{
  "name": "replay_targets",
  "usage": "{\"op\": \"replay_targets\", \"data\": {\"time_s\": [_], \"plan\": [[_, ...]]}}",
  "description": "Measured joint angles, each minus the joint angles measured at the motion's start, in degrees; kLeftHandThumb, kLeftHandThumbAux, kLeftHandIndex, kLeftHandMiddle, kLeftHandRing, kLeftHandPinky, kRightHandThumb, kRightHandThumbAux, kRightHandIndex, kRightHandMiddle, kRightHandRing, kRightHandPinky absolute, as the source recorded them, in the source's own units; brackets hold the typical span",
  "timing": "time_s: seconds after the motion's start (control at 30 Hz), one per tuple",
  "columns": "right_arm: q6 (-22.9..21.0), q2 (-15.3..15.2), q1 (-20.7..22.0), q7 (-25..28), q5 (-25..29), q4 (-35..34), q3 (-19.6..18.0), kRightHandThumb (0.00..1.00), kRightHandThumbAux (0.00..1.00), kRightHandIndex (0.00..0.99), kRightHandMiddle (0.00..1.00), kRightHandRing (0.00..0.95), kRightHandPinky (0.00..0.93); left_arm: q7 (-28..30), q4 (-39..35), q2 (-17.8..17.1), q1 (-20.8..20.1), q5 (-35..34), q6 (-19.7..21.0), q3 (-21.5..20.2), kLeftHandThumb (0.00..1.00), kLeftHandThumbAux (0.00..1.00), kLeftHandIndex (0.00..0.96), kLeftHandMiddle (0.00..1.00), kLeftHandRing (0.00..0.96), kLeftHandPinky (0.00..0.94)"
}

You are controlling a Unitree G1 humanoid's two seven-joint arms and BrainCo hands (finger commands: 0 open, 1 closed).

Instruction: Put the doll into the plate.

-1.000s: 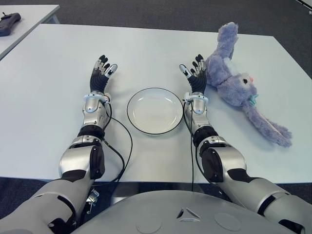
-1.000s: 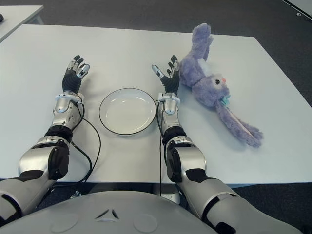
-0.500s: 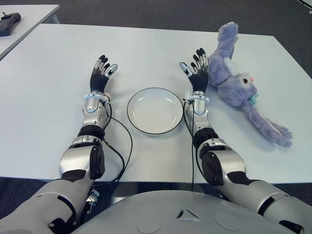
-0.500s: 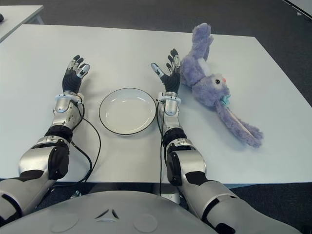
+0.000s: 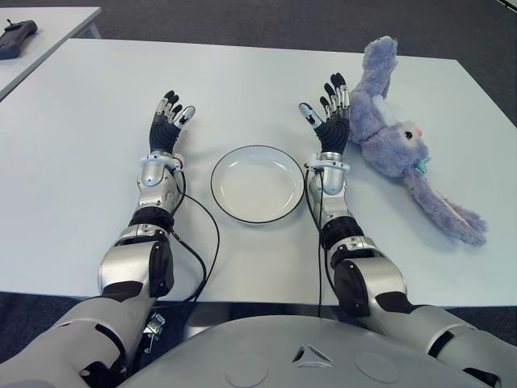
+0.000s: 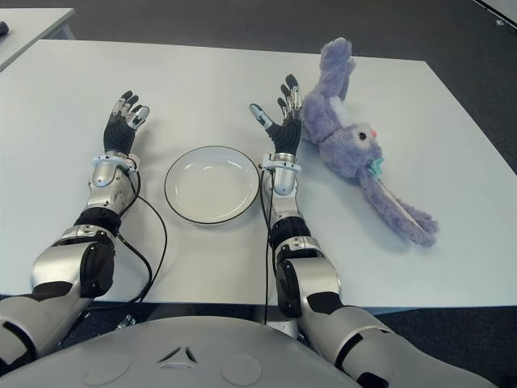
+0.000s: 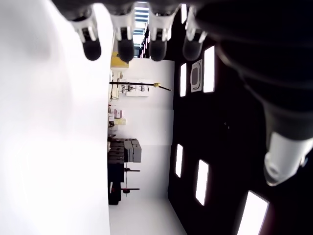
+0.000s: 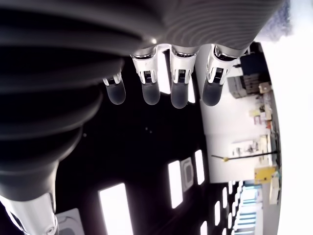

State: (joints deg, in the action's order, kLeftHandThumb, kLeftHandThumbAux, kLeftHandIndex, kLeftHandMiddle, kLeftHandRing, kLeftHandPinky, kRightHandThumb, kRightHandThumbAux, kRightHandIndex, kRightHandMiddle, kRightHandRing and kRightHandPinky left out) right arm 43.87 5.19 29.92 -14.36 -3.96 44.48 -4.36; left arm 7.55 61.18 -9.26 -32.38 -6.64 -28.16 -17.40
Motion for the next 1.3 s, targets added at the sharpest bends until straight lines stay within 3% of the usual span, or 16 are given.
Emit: {"op": "replay_targets", "data": {"time_s": [0.53,0.73,1.3], "plan": [[0.0,0.4,-2.7,0.1,-0.2,-5.5,1.3,0.103,0.727,0.026,0.084,0.098,0.131,0.0,0.0,0.0,-0.2,0.0,-0.1,0.0,0.0,0.622,0.028,0.063,0.022,0.0],[-0.1,0.3,-3.2,0.1,-0.7,-7.8,1.6,0.149,0.745,0.01,0.059,0.075,0.087,-0.1,0.0,0.0,-0.2,0.1,-0.1,0.4,0.0,0.618,0.026,0.06,0.021,0.0],[-1.0,-3.6,-3.2,-3.7,-7.5,-11.6,1.4,0.177,0.706,0.023,0.07,0.076,0.093,-0.1,0.0,0.0,-0.3,0.1,-0.1,0.7,0.0,0.634,0.03,0.067,0.032,0.0]]}}
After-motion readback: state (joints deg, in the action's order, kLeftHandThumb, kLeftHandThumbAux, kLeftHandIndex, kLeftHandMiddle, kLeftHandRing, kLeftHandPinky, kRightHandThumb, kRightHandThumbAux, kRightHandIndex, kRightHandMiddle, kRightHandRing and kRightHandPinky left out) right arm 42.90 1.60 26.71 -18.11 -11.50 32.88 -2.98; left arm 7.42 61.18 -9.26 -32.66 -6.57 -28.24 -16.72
